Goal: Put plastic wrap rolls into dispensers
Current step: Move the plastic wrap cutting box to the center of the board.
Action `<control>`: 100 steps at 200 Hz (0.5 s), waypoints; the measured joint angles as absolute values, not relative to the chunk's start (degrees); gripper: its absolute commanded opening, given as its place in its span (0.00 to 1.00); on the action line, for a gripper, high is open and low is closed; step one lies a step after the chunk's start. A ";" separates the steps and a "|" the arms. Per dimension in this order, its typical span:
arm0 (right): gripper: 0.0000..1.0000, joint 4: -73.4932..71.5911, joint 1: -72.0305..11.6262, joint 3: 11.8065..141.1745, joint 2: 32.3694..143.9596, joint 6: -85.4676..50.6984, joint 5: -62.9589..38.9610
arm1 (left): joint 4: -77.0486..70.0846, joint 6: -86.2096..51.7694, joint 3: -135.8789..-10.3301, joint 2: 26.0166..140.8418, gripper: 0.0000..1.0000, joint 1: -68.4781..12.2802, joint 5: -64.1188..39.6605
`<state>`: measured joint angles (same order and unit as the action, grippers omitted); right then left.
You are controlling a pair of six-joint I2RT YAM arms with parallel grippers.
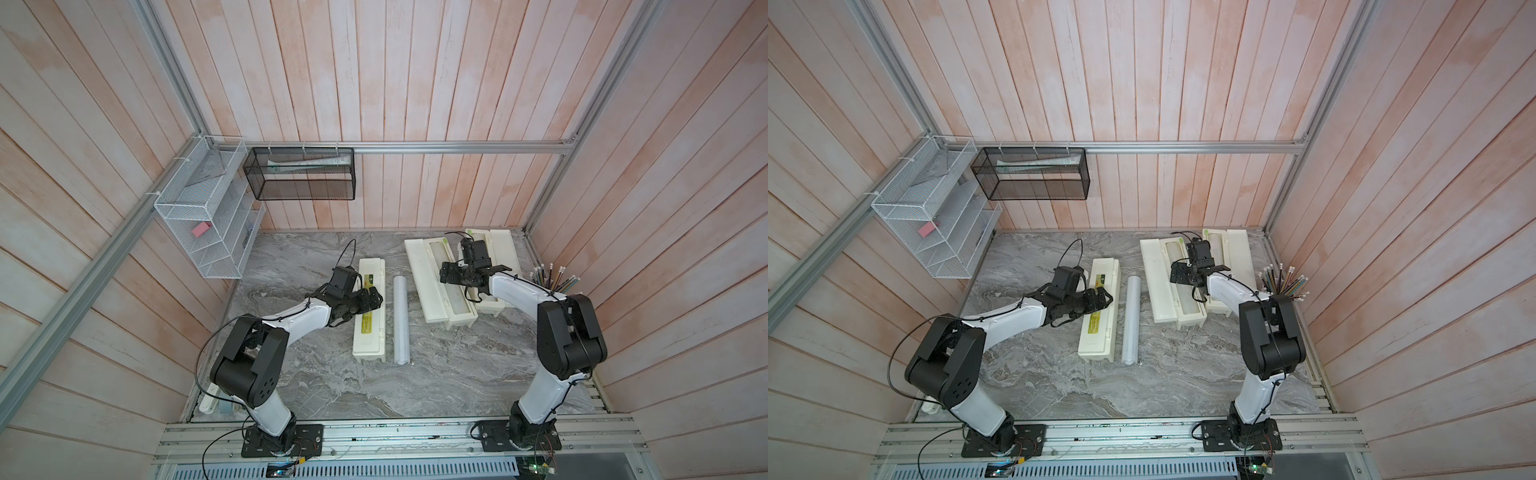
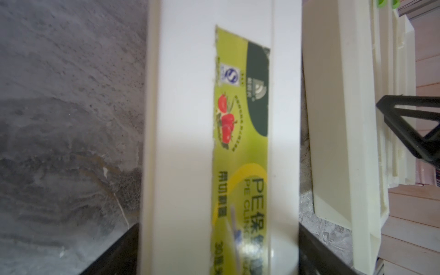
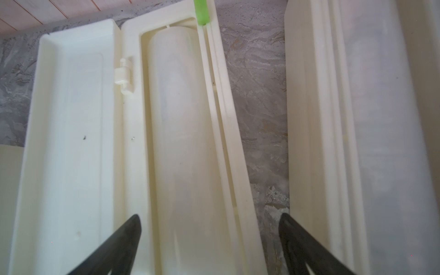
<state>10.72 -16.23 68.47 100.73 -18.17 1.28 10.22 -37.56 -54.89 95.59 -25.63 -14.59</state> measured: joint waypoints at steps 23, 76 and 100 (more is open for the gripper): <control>0.98 11.64 -16.36 68.47 96.92 -17.63 0.86 | 11.53 -37.76 -55.09 95.57 1.00 -25.69 -14.79; 0.98 14.44 -19.70 68.90 91.18 -19.16 1.32 | 12.62 -37.74 -55.22 93.34 1.00 -25.67 -16.56; 0.98 16.43 -22.79 69.43 91.15 -21.91 1.67 | 12.58 -37.34 -55.29 91.50 1.00 -25.67 -17.74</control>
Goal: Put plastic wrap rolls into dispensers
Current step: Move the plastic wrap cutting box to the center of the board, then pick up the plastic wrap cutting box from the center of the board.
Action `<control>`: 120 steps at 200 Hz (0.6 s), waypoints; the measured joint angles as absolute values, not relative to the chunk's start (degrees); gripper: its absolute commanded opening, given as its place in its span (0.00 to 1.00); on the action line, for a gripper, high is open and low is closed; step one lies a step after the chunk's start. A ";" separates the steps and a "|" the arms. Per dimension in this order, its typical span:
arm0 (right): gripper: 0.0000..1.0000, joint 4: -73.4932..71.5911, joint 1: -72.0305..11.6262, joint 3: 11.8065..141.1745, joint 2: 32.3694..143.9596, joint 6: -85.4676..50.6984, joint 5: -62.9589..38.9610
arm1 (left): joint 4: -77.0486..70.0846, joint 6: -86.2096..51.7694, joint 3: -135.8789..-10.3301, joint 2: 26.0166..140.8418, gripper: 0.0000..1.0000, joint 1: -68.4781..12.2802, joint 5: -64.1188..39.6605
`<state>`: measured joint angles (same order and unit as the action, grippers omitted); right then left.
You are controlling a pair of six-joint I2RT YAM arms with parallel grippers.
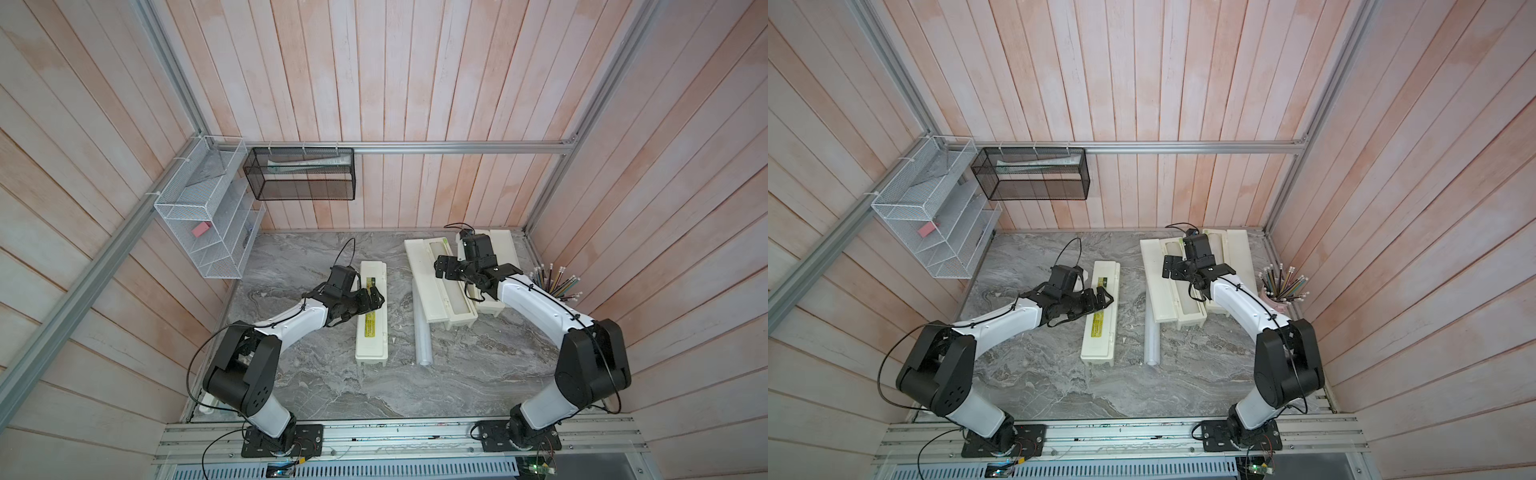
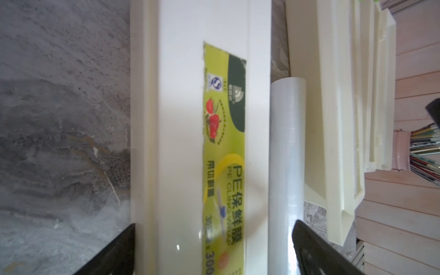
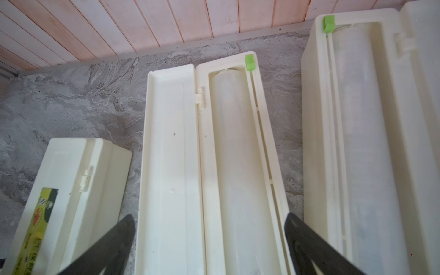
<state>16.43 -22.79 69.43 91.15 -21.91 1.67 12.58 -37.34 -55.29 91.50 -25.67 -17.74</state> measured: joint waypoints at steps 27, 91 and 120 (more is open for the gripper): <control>0.98 17.72 -27.53 69.54 91.15 -26.72 2.79 | 14.66 -36.03 -56.23 90.35 1.00 -25.67 -17.32; 0.98 17.06 -37.63 69.91 91.81 -39.20 3.88 | 18.63 -33.15 -54.78 81.80 1.00 -22.00 -13.87; 0.98 16.14 -41.67 71.18 94.21 -43.35 4.45 | 19.38 -33.15 -49.54 77.14 1.00 -19.11 -12.97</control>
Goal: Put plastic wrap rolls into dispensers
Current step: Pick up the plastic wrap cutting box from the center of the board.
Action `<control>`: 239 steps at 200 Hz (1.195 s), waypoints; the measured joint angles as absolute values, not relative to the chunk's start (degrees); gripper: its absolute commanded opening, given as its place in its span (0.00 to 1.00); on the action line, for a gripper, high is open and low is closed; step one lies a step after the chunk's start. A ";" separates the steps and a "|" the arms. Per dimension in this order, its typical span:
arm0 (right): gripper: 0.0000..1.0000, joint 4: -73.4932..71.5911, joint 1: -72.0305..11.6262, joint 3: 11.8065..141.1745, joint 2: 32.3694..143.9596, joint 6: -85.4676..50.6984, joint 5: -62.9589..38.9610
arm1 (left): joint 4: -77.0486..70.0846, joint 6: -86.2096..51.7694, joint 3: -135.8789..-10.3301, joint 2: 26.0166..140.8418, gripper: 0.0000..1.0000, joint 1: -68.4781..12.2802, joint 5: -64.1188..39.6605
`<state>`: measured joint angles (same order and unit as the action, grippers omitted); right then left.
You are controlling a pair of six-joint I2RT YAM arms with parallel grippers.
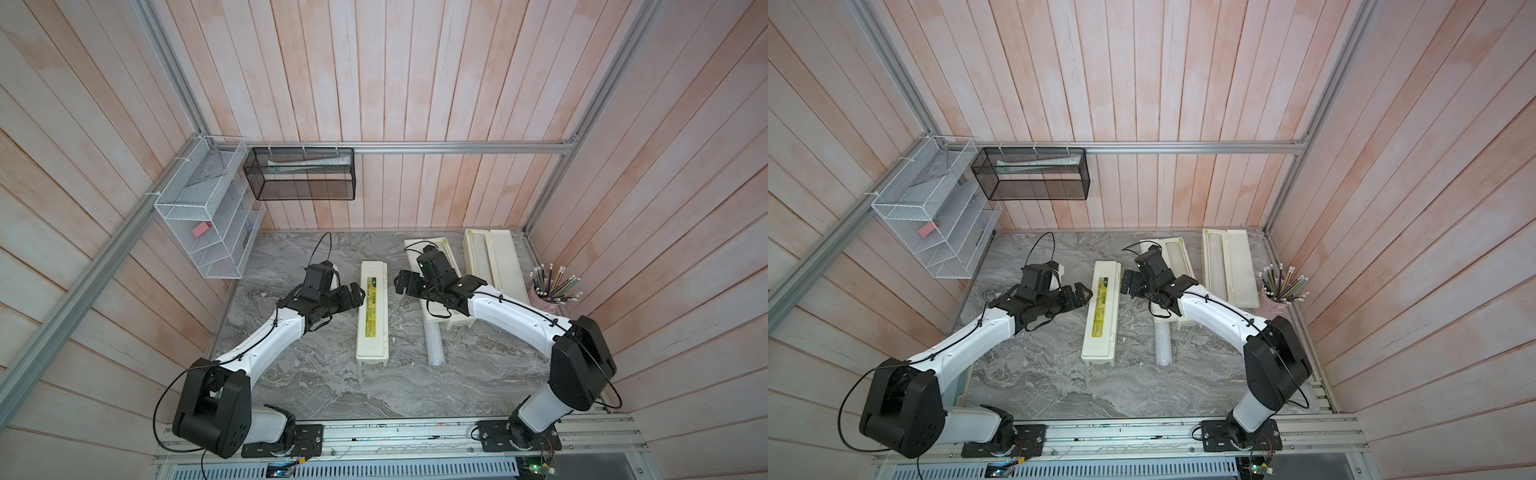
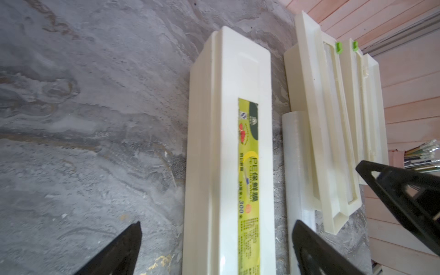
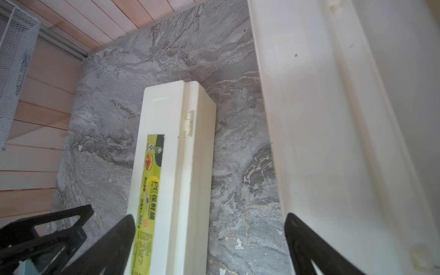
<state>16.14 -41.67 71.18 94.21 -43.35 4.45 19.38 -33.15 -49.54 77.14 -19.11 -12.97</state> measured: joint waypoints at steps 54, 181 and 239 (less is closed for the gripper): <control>0.98 16.60 -47.68 76.12 101.06 -47.83 5.72 | 21.76 -33.19 -42.13 72.60 1.00 -17.78 -13.06; 0.98 28.56 -54.89 87.48 113.06 -51.24 6.92 | 17.19 -35.92 -29.58 68.93 0.97 -17.52 -18.44; 0.98 34.70 -56.66 92.07 115.42 -51.42 7.01 | 13.96 -38.09 -27.24 66.76 0.97 -17.56 -20.53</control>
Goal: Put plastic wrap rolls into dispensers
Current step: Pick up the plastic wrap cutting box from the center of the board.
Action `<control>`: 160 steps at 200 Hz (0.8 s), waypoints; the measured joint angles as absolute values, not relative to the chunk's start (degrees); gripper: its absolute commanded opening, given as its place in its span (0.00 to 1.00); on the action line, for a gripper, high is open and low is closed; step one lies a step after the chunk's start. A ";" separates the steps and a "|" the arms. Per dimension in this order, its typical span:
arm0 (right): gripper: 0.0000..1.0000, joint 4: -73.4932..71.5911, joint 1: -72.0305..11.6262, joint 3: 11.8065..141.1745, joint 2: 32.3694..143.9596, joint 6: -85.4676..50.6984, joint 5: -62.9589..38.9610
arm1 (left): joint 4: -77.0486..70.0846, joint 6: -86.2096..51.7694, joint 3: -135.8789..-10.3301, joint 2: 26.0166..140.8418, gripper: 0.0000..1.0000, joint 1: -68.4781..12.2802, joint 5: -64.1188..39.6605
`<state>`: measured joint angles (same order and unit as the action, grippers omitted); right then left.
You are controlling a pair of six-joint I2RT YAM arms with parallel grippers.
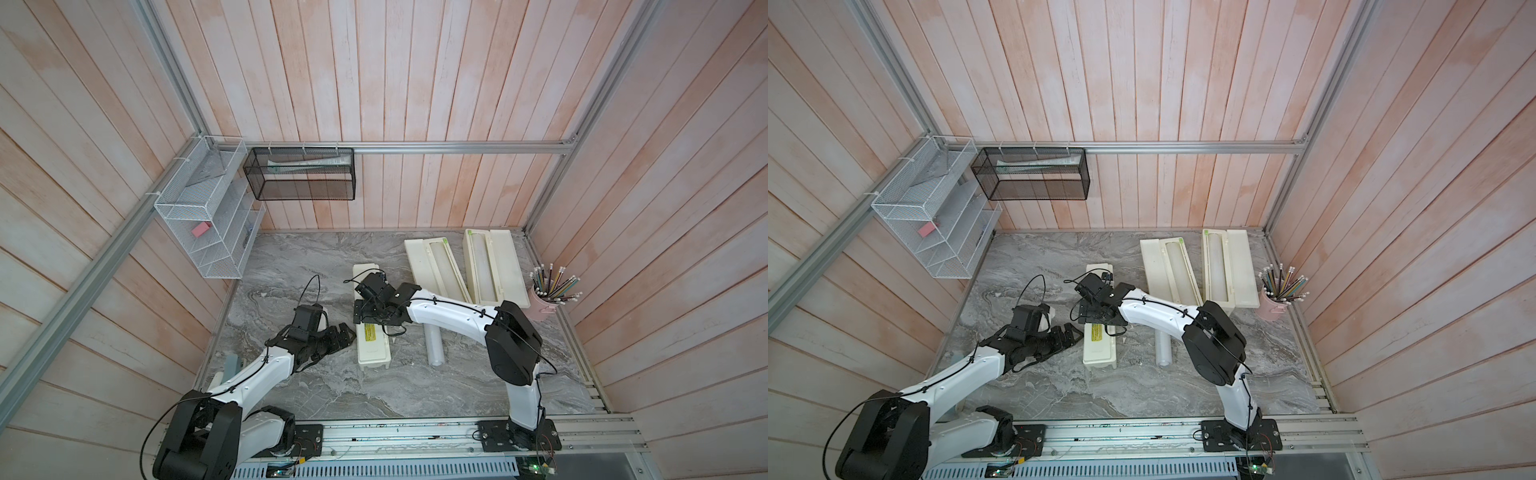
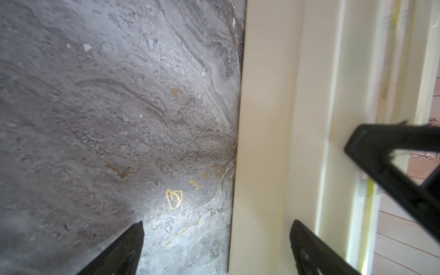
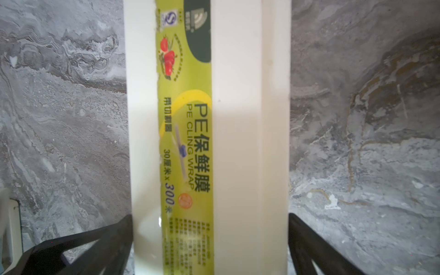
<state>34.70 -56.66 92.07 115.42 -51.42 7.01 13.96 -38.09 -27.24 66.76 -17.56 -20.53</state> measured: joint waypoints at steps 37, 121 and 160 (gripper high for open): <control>0.98 39.94 -57.21 95.79 117.45 -49.54 7.66 | 12.25 -39.16 -26.52 65.84 0.97 -18.06 -20.84; 0.98 47.16 -58.15 101.23 121.40 -44.75 8.27 | 11.99 -39.07 -26.41 67.07 0.98 -18.33 -20.67; 0.93 47.40 -57.43 101.51 121.91 -43.72 7.16 | 14.61 -38.24 -26.41 66.46 1.00 -18.33 -19.05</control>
